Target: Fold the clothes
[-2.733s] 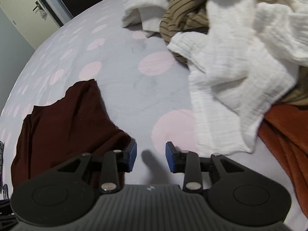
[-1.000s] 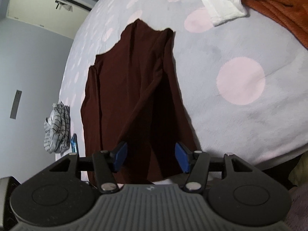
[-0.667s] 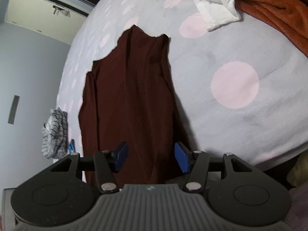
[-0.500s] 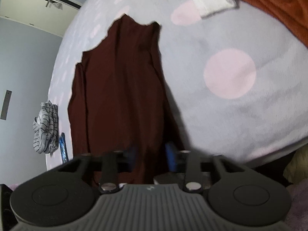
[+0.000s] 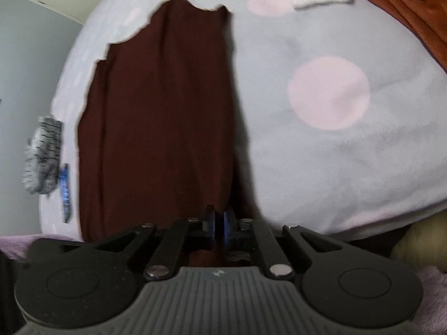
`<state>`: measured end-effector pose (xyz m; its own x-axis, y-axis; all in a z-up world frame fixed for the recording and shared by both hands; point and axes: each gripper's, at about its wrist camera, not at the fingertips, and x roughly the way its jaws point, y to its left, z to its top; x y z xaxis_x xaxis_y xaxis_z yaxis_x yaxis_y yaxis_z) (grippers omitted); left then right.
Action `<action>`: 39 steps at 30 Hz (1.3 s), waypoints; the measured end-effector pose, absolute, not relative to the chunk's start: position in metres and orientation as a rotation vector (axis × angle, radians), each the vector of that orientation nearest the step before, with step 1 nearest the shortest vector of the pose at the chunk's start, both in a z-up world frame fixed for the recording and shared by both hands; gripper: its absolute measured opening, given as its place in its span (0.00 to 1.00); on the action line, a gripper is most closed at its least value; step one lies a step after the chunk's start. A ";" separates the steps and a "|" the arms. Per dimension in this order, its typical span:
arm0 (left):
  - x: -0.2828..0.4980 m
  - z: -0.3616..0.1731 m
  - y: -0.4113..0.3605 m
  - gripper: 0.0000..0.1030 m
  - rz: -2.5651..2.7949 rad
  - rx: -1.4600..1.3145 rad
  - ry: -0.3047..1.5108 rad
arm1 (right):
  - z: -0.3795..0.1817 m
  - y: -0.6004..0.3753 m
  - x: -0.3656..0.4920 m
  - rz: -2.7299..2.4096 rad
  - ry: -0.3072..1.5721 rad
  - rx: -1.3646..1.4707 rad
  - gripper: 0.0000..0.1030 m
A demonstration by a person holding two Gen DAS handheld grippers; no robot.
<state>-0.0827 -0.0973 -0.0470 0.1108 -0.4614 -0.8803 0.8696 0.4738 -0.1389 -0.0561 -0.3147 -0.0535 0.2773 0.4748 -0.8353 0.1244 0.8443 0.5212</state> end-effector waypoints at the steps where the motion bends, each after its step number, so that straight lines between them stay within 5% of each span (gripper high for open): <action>1: -0.078 -0.045 -0.093 0.36 -1.024 0.448 1.063 | -0.056 -0.316 -0.056 0.236 1.295 0.534 0.07; 8: -0.034 -0.055 -0.062 0.37 -0.807 0.238 1.079 | -0.051 -0.313 -0.057 0.212 1.315 0.396 0.10; 15: -0.010 -0.069 -0.061 0.23 -0.820 0.047 1.149 | -0.053 -0.317 -0.058 0.213 1.314 0.380 0.10; 18: -0.022 -0.076 -0.073 0.23 -0.829 0.143 1.184 | -0.053 -0.321 -0.058 0.213 1.316 0.388 0.10; 24: -0.035 -0.086 -0.089 0.01 -0.834 0.248 1.189 | -0.054 -0.313 -0.054 0.207 1.314 0.394 0.10; 33: -0.053 -0.087 -0.080 0.00 -0.841 0.338 1.249 | -0.050 -0.315 -0.058 0.197 1.311 0.375 0.08; 35: -0.051 -0.086 -0.077 0.00 -0.837 0.321 1.255 | -0.054 -0.314 -0.056 0.198 1.332 0.386 0.12; 36: -0.051 -0.082 -0.073 0.00 -0.840 0.311 1.254 | -0.054 -0.313 -0.055 0.191 1.340 0.375 0.18; 37: -0.050 -0.078 -0.070 0.00 -0.843 0.301 1.253 | -0.052 -0.313 -0.055 0.178 1.338 0.356 0.35; 39: -0.045 -0.069 -0.062 0.01 -0.830 0.266 1.238 | -0.040 -0.318 -0.053 0.160 1.294 0.337 0.42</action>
